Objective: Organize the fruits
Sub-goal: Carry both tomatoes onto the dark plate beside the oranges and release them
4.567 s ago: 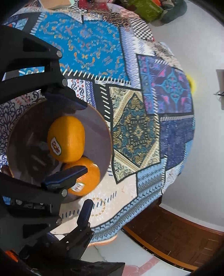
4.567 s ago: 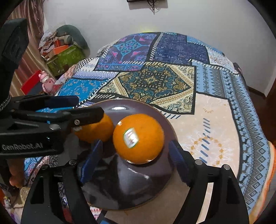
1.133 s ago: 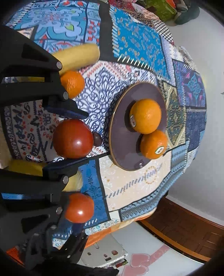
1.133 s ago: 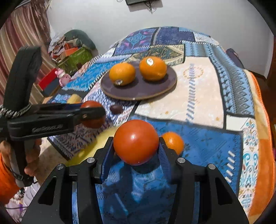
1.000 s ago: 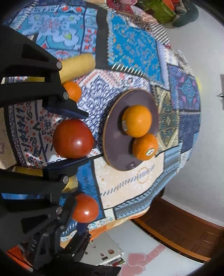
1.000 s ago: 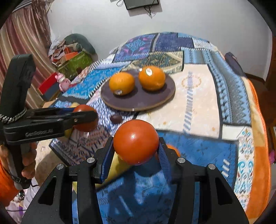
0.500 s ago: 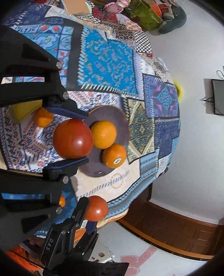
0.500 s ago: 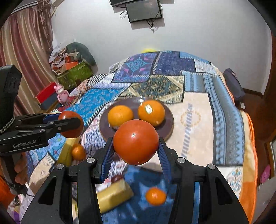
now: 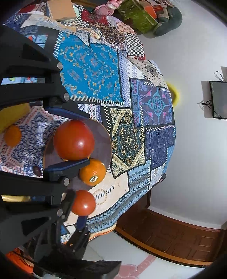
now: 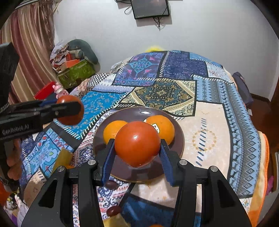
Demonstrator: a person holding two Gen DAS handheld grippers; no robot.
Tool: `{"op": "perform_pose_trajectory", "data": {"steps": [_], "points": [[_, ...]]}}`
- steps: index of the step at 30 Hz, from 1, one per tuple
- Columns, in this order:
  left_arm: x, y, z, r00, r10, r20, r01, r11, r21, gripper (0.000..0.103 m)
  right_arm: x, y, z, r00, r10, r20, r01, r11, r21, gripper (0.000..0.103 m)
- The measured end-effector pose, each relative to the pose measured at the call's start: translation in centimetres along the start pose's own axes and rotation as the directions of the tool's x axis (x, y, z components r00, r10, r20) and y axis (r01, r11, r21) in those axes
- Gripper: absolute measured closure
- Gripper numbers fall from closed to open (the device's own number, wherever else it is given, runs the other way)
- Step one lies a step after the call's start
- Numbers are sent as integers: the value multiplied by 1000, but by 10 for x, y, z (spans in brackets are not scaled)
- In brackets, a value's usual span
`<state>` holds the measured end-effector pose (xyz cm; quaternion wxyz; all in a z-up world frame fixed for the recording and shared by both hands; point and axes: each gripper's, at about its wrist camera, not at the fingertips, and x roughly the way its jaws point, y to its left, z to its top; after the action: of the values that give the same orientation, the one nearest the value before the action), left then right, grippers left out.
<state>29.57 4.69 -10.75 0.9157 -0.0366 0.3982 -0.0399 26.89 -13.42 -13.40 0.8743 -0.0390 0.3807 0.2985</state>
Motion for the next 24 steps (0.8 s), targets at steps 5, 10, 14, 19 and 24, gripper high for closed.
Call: {"op": "perform_pose_trajectory", "data": {"steps": [5, 10, 14, 19, 24], "points": [[23, 1, 12, 1000, 0, -9, 0, 1000, 11, 59, 14, -5, -8, 999, 7, -42, -6, 1000, 3, 57], [53, -2, 16, 999, 0, -42, 2, 1000, 25, 59, 25, -6, -11, 997, 4, -76, -5, 1000, -18, 57], [73, -4, 16, 998, 15, -65, -13, 999, 37, 59, 35, -6, -10, 995, 10, -99, -13, 999, -30, 57], [92, -1, 19, 996, 30, -81, -27, 999, 29, 59, 43, -5, -9, 993, 20, -114, -24, 999, -38, 57], [104, 4, 19, 995, 40, -96, -39, 999, 18, 59, 52, -6, -9, 992, 26, -125, -30, 999, -36, 57]]}}
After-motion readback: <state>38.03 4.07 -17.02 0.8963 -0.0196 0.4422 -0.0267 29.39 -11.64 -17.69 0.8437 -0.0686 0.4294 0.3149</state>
